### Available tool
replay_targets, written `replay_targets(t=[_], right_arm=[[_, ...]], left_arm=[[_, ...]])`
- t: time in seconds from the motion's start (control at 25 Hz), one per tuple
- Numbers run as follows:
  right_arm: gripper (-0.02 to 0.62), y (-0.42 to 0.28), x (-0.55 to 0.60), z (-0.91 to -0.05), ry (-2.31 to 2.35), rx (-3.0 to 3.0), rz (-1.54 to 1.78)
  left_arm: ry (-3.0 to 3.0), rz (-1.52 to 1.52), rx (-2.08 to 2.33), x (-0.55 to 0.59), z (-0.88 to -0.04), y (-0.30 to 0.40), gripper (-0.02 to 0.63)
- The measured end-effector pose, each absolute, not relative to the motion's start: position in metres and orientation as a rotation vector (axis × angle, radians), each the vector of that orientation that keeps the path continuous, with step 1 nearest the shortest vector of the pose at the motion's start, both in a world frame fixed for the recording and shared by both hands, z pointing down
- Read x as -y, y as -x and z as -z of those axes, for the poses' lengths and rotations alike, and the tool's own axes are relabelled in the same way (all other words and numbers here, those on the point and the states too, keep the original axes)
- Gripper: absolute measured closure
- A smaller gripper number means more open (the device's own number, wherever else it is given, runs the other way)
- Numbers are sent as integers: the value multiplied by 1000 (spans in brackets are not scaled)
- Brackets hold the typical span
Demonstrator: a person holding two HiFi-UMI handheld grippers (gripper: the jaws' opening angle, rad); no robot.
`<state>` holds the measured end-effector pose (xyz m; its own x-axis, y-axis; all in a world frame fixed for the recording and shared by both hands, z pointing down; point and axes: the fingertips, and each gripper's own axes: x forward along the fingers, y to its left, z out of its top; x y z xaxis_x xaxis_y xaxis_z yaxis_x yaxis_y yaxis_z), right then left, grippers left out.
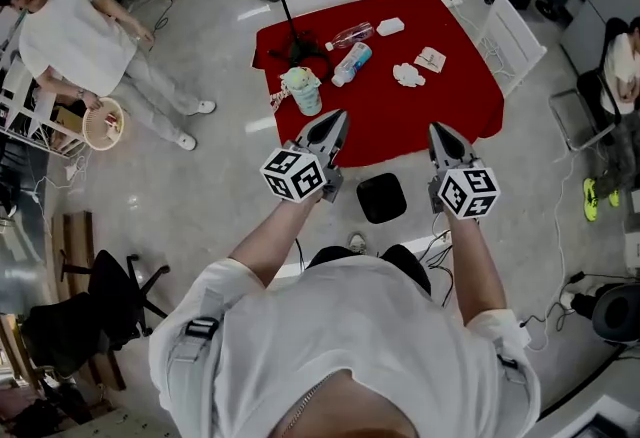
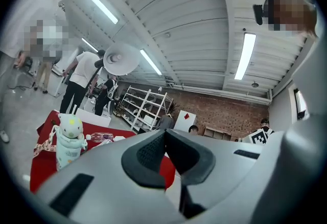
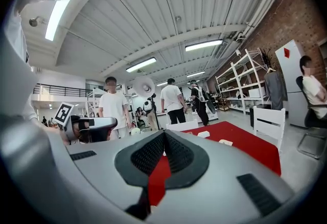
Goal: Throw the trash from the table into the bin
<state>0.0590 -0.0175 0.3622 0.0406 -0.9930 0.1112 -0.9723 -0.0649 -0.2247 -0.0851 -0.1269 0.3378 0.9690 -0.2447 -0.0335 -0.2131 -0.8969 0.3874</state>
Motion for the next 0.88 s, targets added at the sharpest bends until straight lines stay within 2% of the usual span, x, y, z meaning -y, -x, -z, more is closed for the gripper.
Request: replay_targets(t=[0.28, 0.88], right_arm=[[591, -76, 60, -378, 2221, -2162, 400], [591, -178, 139, -448, 2159, -2372, 544]], left_arm=[[-2710, 89, 374, 158, -350, 69, 597], [-2655, -77, 535, 211, -409, -36, 597]])
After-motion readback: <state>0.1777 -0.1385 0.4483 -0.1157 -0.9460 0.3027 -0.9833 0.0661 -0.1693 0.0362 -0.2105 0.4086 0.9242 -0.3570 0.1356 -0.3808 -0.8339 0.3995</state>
